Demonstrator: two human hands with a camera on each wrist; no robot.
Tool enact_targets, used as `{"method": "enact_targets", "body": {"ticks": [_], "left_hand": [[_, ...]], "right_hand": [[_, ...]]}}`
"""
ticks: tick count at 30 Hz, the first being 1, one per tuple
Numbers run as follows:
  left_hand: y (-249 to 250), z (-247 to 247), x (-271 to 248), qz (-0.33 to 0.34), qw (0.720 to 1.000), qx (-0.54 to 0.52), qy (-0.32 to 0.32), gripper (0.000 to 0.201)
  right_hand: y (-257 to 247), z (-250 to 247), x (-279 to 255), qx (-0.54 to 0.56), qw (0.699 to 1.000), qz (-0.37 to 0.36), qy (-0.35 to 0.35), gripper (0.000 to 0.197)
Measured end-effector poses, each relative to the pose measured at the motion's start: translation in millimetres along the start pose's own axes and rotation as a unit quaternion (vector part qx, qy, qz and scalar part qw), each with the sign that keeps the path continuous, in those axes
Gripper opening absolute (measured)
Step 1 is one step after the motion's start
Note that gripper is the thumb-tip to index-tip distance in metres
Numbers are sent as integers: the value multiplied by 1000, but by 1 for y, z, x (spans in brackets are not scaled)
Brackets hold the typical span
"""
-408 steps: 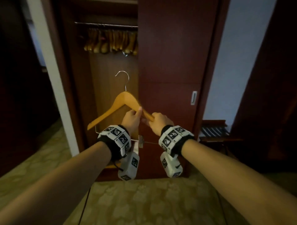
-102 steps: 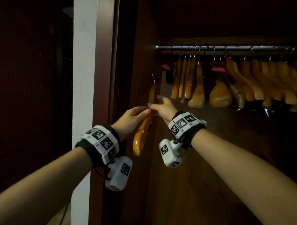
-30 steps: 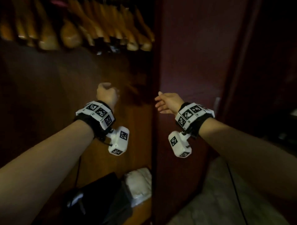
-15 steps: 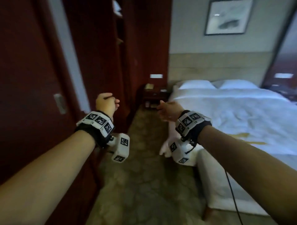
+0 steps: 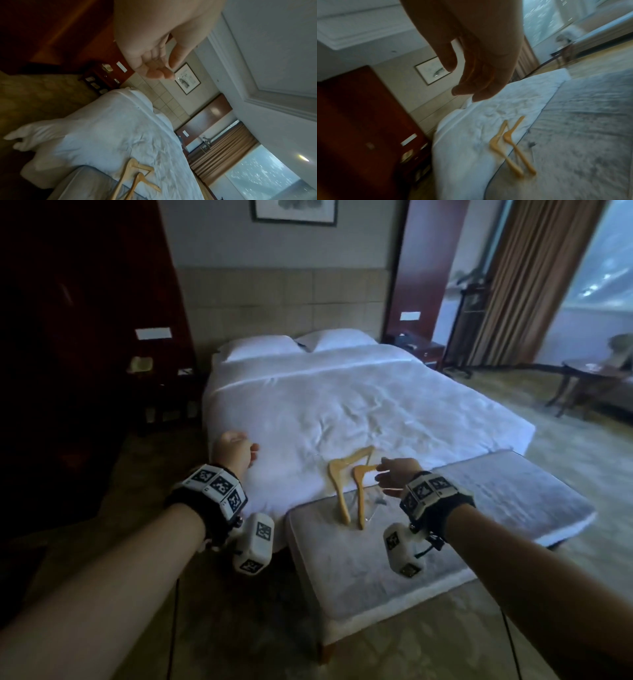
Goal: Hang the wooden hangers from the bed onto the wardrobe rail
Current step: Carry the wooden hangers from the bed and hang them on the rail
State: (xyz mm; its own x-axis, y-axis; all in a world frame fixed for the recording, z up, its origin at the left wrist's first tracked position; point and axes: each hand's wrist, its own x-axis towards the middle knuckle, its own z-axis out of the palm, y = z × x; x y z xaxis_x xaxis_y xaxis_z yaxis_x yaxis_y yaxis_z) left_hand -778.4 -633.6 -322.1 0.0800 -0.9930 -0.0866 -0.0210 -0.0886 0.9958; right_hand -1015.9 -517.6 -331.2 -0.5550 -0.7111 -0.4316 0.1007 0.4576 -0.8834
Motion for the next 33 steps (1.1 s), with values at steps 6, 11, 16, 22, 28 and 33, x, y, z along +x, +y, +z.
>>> {"method": "enact_targets", "body": {"ticks": [6, 11, 16, 22, 28, 33], "left_hand": [[-35, 108, 102, -73, 995, 1, -66, 24], [-65, 180, 154, -99, 991, 38, -80, 16], [-115, 231, 192, -136, 986, 74, -61, 17], [-201, 267, 228, -211, 973, 90, 20, 15], [-287, 300, 247, -283, 952, 71, 87, 19], [-330, 310, 254, -307, 942, 72, 113, 13]], "right_hand": [[-19, -22, 117, -5, 997, 17, 70, 30], [-6, -27, 201, -12, 995, 72, 73, 26], [23, -21, 296, -52, 992, 110, 47, 19], [76, -3, 418, -128, 982, 138, -25, 46], [150, 13, 522, -226, 956, 176, -68, 44], [194, 40, 571, -264, 937, 208, -95, 48]]}}
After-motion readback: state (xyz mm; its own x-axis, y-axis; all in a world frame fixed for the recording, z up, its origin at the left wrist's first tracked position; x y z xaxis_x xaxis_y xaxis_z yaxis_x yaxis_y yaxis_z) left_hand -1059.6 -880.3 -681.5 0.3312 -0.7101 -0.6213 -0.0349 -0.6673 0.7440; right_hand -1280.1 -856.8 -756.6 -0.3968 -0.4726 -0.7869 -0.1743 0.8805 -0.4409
